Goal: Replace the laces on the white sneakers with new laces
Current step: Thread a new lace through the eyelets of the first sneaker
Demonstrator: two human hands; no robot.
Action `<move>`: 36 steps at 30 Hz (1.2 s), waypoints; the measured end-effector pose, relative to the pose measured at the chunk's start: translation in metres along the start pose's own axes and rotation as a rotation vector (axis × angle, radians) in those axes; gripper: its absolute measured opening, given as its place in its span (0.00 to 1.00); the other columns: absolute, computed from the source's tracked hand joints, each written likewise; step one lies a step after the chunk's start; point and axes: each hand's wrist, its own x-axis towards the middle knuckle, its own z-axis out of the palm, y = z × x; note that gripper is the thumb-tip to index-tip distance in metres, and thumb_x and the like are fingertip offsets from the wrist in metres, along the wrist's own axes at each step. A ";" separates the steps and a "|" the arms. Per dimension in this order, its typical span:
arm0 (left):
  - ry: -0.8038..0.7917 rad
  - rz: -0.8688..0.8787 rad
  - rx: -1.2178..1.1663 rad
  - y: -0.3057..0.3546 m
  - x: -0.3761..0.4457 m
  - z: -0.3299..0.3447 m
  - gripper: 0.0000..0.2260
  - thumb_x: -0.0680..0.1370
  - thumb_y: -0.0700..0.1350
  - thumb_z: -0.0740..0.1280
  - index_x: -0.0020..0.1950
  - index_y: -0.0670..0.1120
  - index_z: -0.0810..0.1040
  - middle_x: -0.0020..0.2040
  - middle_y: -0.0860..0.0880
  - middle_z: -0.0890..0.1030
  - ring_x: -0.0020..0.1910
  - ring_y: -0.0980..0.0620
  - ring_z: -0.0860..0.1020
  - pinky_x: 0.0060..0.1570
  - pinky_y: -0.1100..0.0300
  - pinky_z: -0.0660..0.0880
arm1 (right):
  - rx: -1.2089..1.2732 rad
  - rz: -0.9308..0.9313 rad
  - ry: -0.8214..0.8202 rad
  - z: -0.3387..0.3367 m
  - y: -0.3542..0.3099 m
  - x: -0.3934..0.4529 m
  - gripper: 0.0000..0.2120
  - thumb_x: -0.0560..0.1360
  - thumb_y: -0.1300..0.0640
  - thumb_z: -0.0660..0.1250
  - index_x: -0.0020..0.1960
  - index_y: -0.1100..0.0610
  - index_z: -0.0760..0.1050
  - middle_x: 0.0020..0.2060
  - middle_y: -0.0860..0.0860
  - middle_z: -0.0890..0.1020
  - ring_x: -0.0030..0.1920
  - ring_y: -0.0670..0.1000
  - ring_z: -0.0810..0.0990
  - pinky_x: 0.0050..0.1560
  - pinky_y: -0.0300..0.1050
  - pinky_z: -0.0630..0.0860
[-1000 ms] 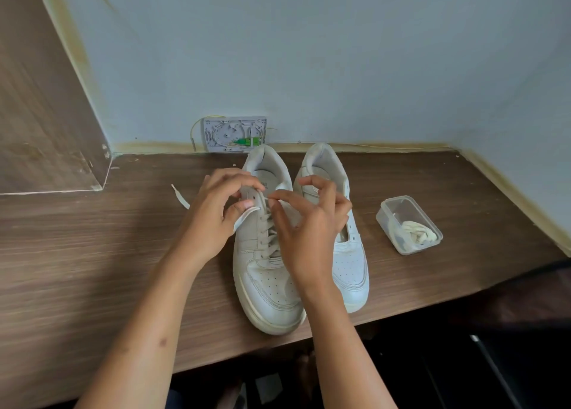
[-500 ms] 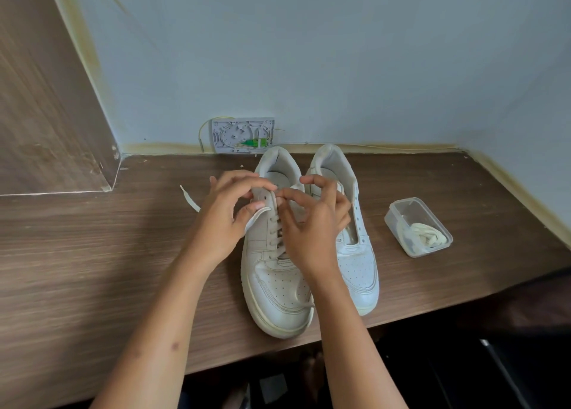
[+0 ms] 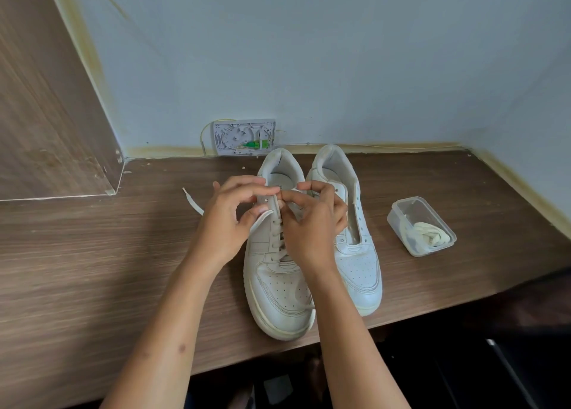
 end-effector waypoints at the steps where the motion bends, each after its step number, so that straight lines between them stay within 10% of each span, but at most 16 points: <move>1: 0.002 -0.008 0.002 0.000 0.000 0.000 0.18 0.76 0.39 0.71 0.60 0.60 0.80 0.62 0.58 0.76 0.56 0.65 0.76 0.68 0.29 0.61 | -0.019 0.007 -0.001 0.000 -0.001 0.001 0.09 0.75 0.56 0.72 0.52 0.45 0.83 0.62 0.42 0.69 0.65 0.49 0.59 0.70 0.46 0.49; 9: 0.089 -0.084 -0.029 -0.004 0.000 -0.001 0.12 0.71 0.60 0.70 0.54 0.68 0.80 0.60 0.63 0.77 0.55 0.59 0.80 0.66 0.29 0.64 | 0.109 -0.069 -0.113 -0.023 0.002 0.005 0.10 0.79 0.55 0.66 0.56 0.42 0.81 0.58 0.42 0.71 0.62 0.45 0.63 0.66 0.45 0.55; 13: 0.170 -0.028 0.012 0.005 0.000 0.003 0.04 0.72 0.54 0.74 0.46 0.62 0.84 0.56 0.63 0.79 0.57 0.68 0.74 0.60 0.27 0.68 | 0.203 -0.088 -0.062 -0.048 0.013 0.002 0.18 0.79 0.61 0.63 0.66 0.45 0.74 0.59 0.43 0.73 0.62 0.48 0.64 0.61 0.29 0.60; 21: 0.258 0.061 0.335 0.000 0.001 0.001 0.04 0.75 0.43 0.73 0.45 0.52 0.81 0.61 0.56 0.76 0.55 0.67 0.70 0.65 0.32 0.63 | -0.125 -0.071 -0.334 -0.063 0.027 -0.024 0.67 0.55 0.29 0.76 0.77 0.43 0.34 0.77 0.43 0.39 0.76 0.49 0.29 0.75 0.60 0.30; 28: 0.668 -0.375 0.373 -0.013 0.000 -0.038 0.07 0.79 0.48 0.66 0.54 0.49 0.81 0.63 0.51 0.75 0.57 0.44 0.77 0.62 0.49 0.69 | -0.297 0.046 -0.323 -0.059 0.034 -0.025 0.74 0.53 0.26 0.75 0.73 0.44 0.21 0.75 0.46 0.28 0.73 0.54 0.23 0.71 0.67 0.28; 36: 0.204 0.110 0.513 0.007 0.002 -0.010 0.15 0.69 0.67 0.66 0.45 0.61 0.84 0.66 0.58 0.75 0.70 0.47 0.66 0.72 0.38 0.51 | -0.289 0.079 -0.366 -0.060 0.034 -0.024 0.73 0.53 0.27 0.75 0.73 0.43 0.23 0.75 0.46 0.29 0.73 0.55 0.23 0.70 0.68 0.28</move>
